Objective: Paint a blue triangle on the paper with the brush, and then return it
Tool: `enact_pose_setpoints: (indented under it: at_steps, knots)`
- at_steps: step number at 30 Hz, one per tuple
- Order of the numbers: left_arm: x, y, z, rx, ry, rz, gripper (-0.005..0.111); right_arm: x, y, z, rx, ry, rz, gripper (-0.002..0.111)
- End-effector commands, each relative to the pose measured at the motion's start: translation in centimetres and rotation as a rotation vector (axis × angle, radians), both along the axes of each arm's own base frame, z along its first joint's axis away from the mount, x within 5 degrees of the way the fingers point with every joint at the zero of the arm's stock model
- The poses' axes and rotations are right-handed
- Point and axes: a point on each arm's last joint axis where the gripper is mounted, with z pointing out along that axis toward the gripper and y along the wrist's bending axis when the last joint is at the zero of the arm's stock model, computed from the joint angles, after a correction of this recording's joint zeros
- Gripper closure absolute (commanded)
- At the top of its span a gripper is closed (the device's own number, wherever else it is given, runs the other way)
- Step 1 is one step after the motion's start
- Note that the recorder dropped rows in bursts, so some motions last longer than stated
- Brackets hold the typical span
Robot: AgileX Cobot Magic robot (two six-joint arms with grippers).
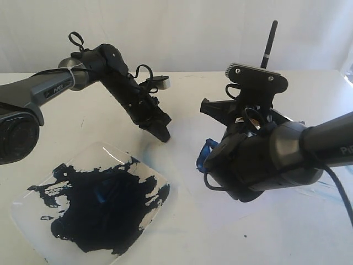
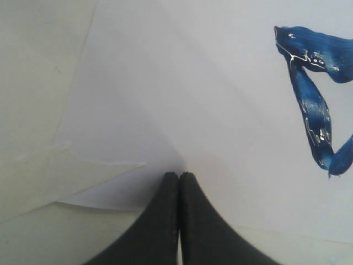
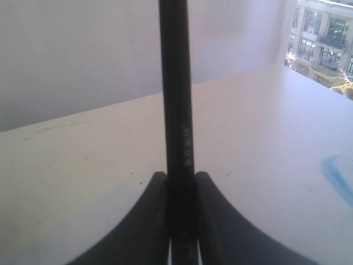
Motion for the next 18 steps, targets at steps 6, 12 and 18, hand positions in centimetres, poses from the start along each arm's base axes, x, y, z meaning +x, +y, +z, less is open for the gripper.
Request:
enact_pose_setpoints:
  at_steps: [6, 12, 18]
  knots:
    - [-0.13, -0.14, 0.09, 0.004, 0.000, -0.006, 0.107, -0.20, -0.49, 0.41, -0.026, -0.012, -0.047, 0.108]
    - [-0.14, -0.13, 0.09, 0.004, 0.001, -0.007, 0.107, -0.21, -0.59, 0.48, -0.053, -0.014, -0.053, 0.108]
    - [-0.14, -0.13, 0.09, 0.004, 0.001, -0.007, 0.107, -0.25, -0.80, 0.55, -0.064, -0.019, -0.075, 0.108]
